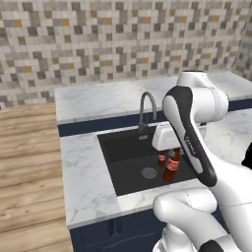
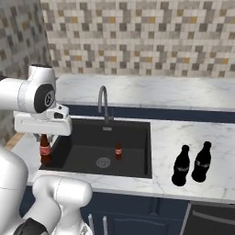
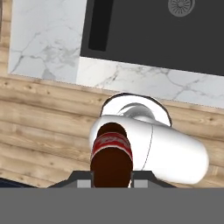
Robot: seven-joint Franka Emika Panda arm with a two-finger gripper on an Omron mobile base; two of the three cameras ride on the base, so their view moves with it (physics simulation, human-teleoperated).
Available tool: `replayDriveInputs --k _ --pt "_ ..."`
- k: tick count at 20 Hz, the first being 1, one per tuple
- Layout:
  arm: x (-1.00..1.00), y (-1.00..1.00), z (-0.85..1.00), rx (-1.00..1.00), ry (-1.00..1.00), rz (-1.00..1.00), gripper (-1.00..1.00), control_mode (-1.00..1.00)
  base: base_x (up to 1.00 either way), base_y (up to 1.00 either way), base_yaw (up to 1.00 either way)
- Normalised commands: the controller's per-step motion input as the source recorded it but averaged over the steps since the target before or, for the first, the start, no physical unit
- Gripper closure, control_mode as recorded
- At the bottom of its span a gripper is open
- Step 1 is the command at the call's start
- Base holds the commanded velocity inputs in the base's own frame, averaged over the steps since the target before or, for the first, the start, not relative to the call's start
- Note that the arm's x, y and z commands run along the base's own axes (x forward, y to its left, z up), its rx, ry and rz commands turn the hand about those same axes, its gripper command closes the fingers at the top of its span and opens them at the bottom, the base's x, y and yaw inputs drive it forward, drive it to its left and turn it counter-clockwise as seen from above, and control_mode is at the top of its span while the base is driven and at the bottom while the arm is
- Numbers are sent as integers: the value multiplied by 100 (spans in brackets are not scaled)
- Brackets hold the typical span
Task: Place the large bottle from the dining counter next to the other large bottle outside the sink, and place the small bottle from the dining counter next to the other small bottle inside the sink.
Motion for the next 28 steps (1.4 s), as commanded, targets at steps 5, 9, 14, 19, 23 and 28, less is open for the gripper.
replayDriveInputs --k 5,9,14,19,23,28 --pt "33 83 0 -4 1 -13 100 -100 0 0 0" --pt "28 34 0 -2 0 -6 100 -100 0 0 0" --pt "29 0 0 -7 1 -4 100 -100 0 0 0" --pt "46 -16 -21 -4 2 -2 100 -100 0 0 0" --pt "54 -9 -45 0 0 -3 100 -100 0 0 0" --pt "41 2 -41 0 -14 -5 100 -100 0 0 0"
